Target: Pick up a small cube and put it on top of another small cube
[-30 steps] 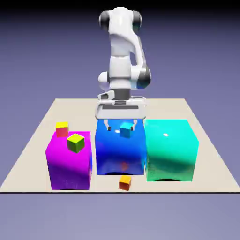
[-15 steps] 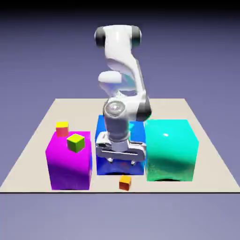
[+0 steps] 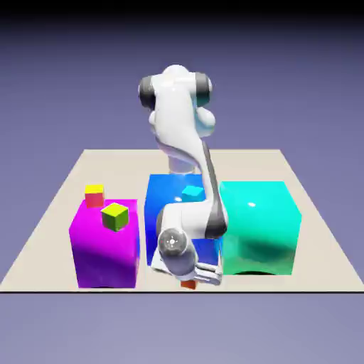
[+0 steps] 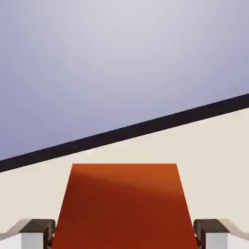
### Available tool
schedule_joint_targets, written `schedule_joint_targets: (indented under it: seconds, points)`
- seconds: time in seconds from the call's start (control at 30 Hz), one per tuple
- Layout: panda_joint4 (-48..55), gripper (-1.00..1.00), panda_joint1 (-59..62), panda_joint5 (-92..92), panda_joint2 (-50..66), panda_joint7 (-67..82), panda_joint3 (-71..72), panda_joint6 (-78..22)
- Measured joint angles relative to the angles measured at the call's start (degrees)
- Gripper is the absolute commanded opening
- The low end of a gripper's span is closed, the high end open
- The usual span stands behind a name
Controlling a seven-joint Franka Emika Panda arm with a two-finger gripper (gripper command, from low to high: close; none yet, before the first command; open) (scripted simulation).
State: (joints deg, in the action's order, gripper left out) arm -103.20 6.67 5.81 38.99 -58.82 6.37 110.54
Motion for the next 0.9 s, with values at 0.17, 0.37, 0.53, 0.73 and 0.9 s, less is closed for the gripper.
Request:
schedule_joint_targets:
  seconds: [0.17, 0.37, 0.53, 0.73, 0.9]
  points:
    - [0.51, -1.0, -1.18, -0.98, -8.89, 2.19, -0.64, -9.63]
    - [-2.2, -1.0, -3.61, -2.49, -21.35, 6.23, -1.7, -19.75]
    - [-4.46, -1.0, -5.71, -3.75, -31.73, 9.61, -2.58, -28.18]
    - [-11.5, -1.0, -6.48, -4.13, -36.49, 10.95, -2.87, -26.01]
    - [-16.93, 1.0, -6.48, -4.17, -37.34, 11.05, -2.83, -21.43]
